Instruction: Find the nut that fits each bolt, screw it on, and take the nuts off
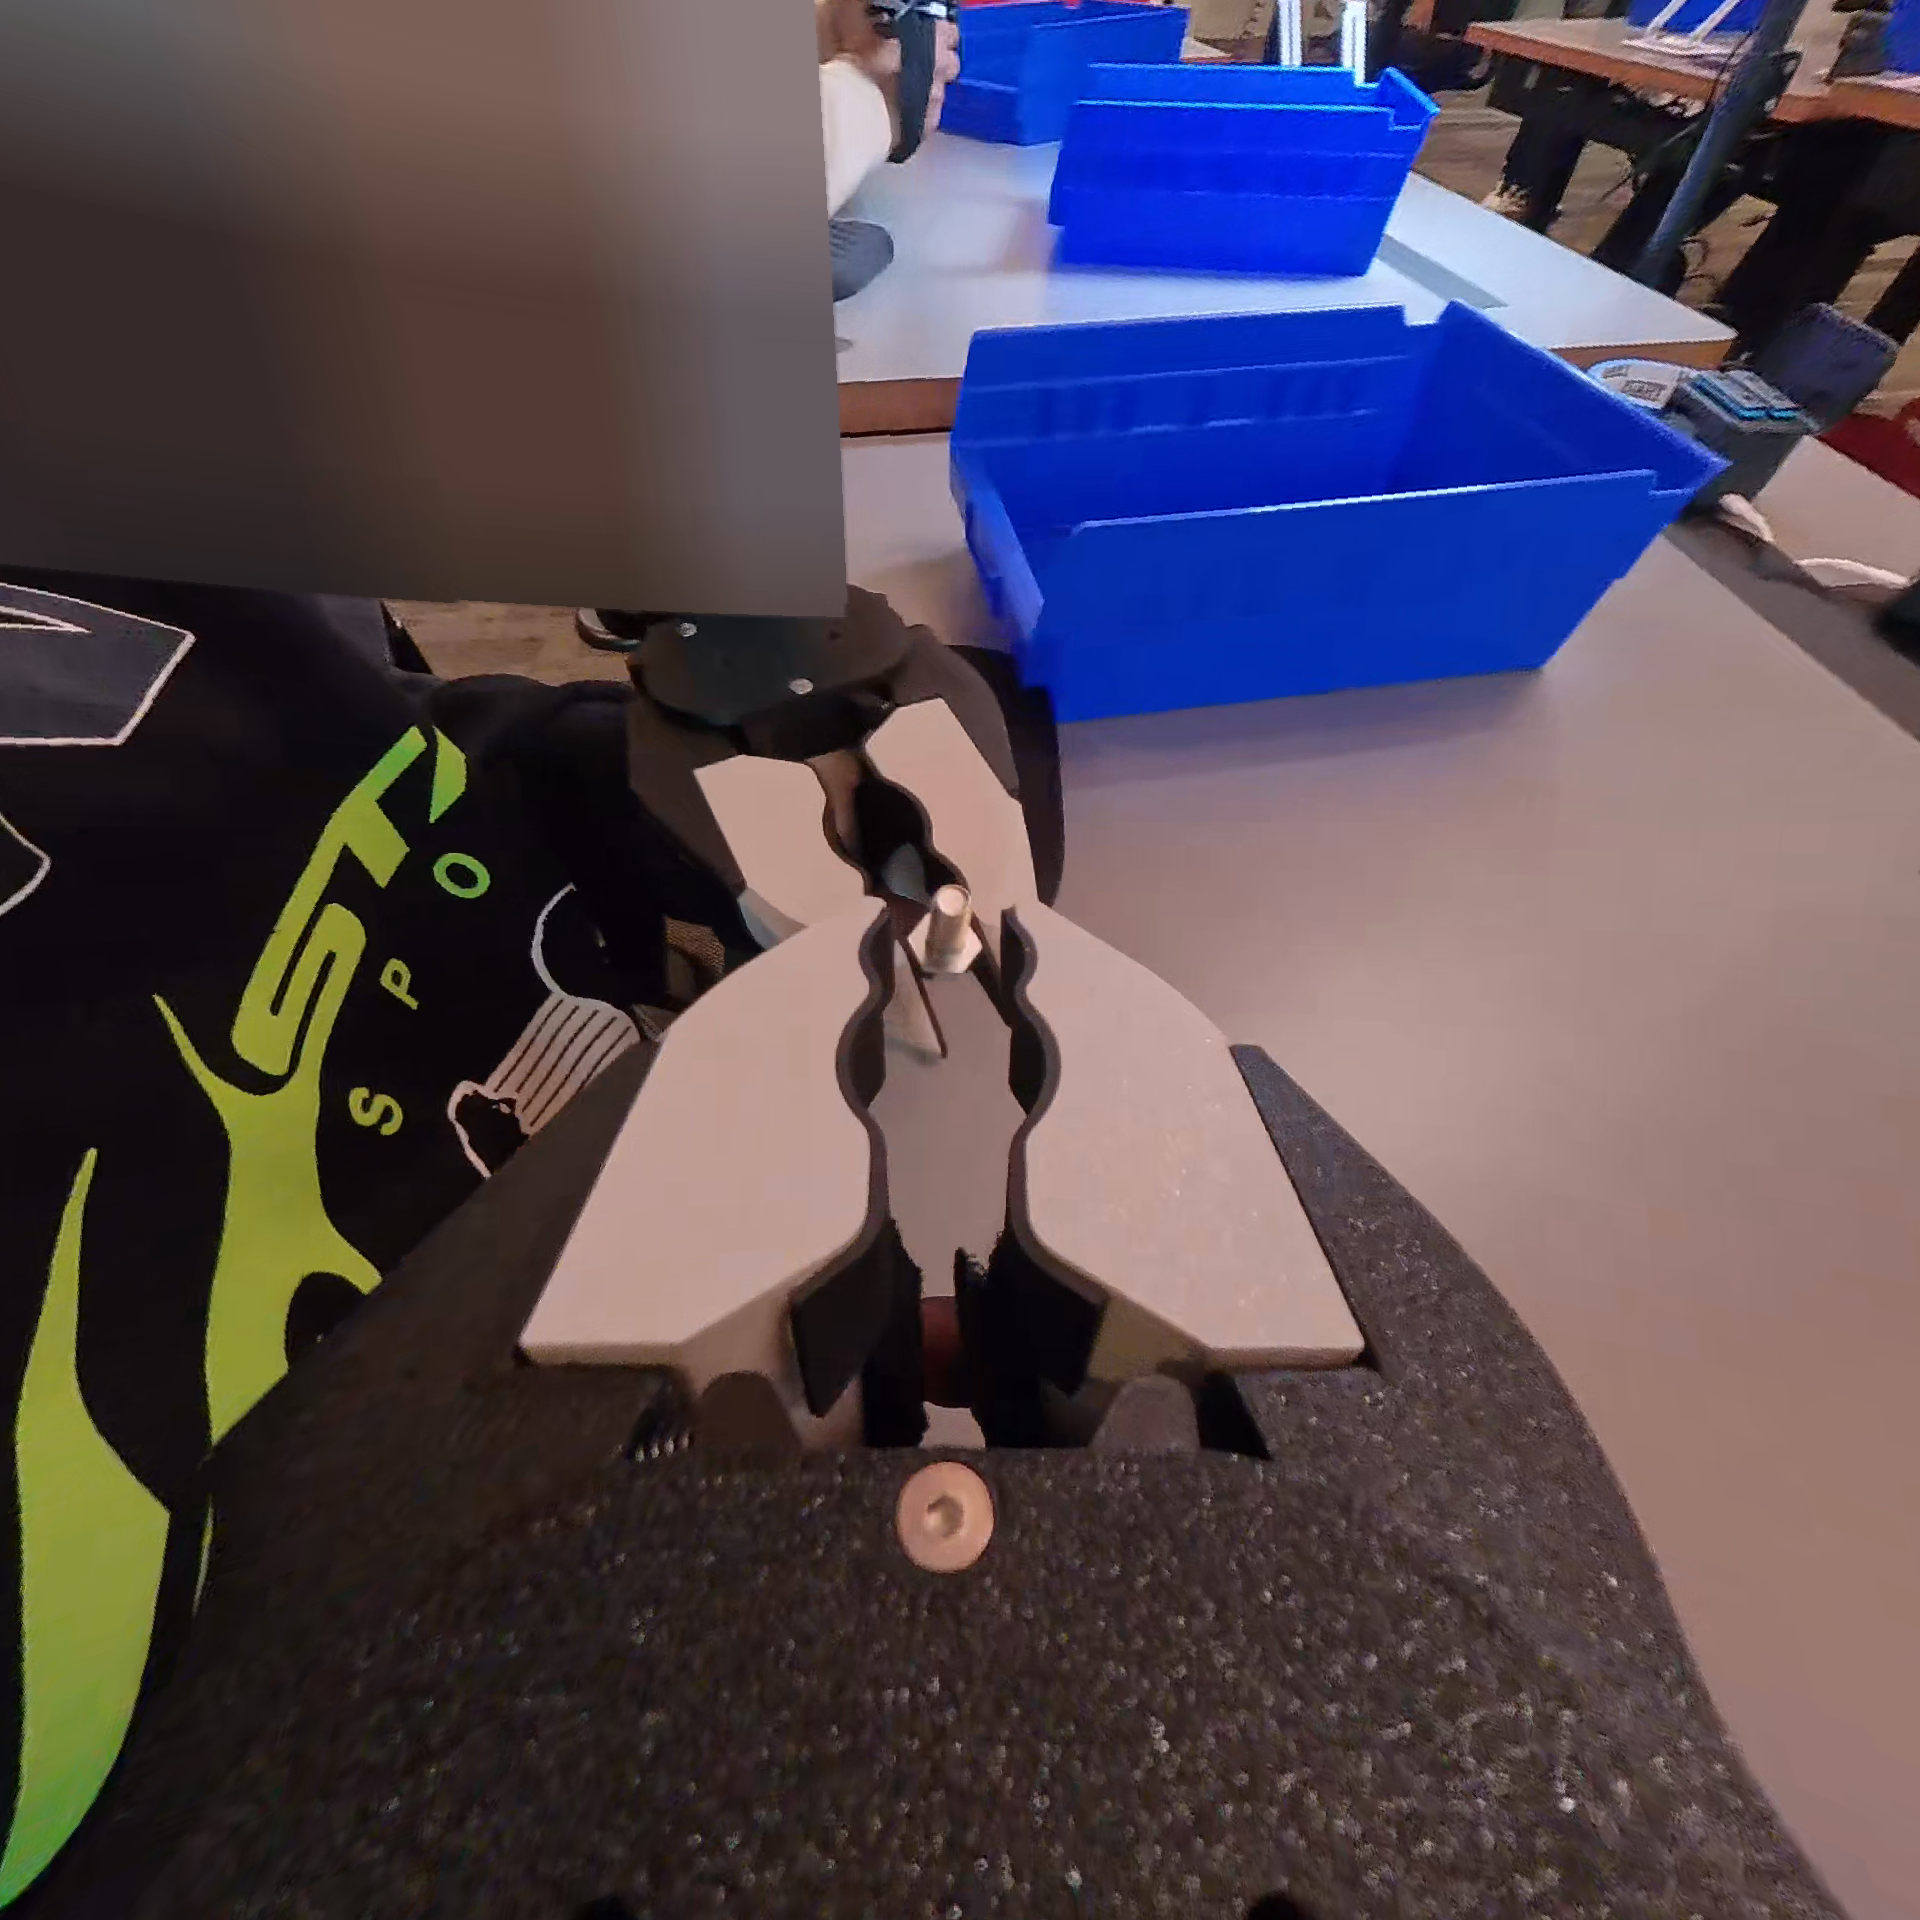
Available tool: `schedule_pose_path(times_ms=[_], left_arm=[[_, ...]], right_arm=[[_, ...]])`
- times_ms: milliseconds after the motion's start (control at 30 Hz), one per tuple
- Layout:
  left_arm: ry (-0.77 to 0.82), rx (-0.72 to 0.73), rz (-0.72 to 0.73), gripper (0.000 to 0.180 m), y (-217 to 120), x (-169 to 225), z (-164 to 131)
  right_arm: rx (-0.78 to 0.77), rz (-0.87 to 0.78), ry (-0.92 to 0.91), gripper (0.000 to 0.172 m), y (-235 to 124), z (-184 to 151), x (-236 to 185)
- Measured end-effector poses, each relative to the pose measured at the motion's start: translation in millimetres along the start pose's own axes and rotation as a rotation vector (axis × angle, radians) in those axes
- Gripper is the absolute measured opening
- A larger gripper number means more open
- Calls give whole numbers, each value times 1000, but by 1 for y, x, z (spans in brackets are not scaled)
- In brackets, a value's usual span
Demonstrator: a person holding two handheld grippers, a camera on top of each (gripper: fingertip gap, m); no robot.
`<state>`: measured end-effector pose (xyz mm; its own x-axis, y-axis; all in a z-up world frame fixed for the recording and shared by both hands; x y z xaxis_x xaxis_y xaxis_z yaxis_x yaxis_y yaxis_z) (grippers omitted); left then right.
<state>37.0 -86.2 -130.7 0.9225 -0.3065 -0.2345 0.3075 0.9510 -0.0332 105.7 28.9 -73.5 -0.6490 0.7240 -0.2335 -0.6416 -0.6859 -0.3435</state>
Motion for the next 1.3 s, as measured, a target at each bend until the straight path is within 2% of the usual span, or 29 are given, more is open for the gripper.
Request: schedule_pose_path(times_ms=[400, 467, 600, 733, 833, 933, 1133, 1300], left_arm=[[4, 1, 4, 16, 2, 2, 1], [-13, 2, 17, 32, 1, 0, 1], [-17, 16, 72, 47, -4, -6, 4], [-15, 22, 108, 50, -11, -9, 7], [-14, 17, 135, 52, -15, -12, 7], [-9, 14, 148, 53, -17, -13, 8], [-3, 6, 147, 53, -16, -14, 8], [-4, 3, 146, 53, -16, -15, 7]], right_arm=[[-18, 32, 11, 8, 9, -4, 4], [-1, -8, 13, 8, 3, -3, 9], [20, -263, 34, 8, -28, -1, 44], [57, -658, 125, 8, -93, -3, 105], [64, -906, 230, 8, -141, -16, 150], [19, -1083, 346, 8, -176, -41, 190], [-80, -1246, 546, 8, -209, -87, 243], [-129, -1264, 614, 8, -212, -104, 257]])
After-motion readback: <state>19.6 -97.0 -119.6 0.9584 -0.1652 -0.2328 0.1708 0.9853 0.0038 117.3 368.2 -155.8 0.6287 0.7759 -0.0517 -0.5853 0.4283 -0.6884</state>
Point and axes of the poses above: each gripper's, where its closed fingertips meet, y out along the fingers, z out of its top, x = y × z across the jaws, the point moved 8 cm from there along -y, back along the fingers, and after that the axes turned 14 degrees about y, right-handed, at the moved point
